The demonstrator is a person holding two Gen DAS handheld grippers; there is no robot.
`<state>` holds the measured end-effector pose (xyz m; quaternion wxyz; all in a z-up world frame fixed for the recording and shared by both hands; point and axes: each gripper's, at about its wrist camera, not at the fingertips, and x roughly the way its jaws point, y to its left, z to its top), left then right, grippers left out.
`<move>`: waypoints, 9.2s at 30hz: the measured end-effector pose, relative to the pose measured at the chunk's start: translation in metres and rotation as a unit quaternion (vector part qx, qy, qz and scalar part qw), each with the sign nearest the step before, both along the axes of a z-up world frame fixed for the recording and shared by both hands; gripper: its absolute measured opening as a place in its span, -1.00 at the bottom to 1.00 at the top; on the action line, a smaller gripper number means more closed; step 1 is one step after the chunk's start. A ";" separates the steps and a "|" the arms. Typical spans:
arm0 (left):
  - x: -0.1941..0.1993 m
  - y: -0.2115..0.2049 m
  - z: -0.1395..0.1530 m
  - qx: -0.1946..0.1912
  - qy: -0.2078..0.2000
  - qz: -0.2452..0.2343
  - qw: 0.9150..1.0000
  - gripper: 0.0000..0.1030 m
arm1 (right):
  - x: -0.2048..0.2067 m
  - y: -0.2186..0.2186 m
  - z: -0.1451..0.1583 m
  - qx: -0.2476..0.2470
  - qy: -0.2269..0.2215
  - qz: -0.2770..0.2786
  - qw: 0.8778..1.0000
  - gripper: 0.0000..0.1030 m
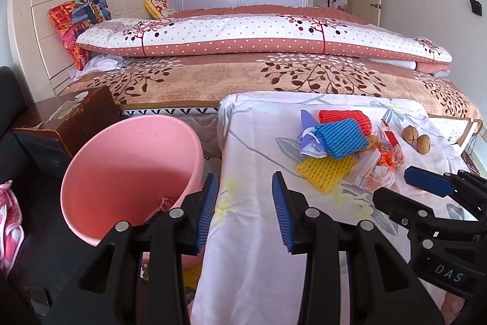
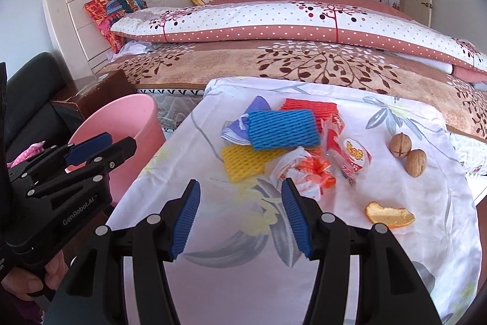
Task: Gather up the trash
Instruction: 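Move both tools away from the bin back over the table, then reach the left tool to the purple cloth and grasp it, then lift the purple cloth with the left tool while the right tool closes on the snack bags, then carry the purple cloth and red-white snack bag over the pink bin with both tools, then open both tools to drop the cloth and snack bag into the bin, then move both tools away from the bin back over the sheet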
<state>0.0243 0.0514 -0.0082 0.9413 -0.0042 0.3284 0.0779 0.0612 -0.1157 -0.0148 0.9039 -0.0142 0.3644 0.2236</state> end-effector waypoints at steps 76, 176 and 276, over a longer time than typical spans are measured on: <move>0.109 -0.042 -0.030 -0.059 0.066 -0.101 0.991 -0.27 | 0.071 -0.055 -0.013 -0.012 0.068 -0.085 0.994 0.23; 0.002 0.172 -0.020 -0.071 0.048 0.127 0.988 -0.69 | 0.033 0.235 0.024 -0.010 0.060 0.214 0.975 -0.82; 0.114 -0.043 -0.024 -0.049 0.070 -0.175 0.981 -0.27 | 0.081 -0.022 -0.041 -0.027 0.071 -0.089 0.993 0.24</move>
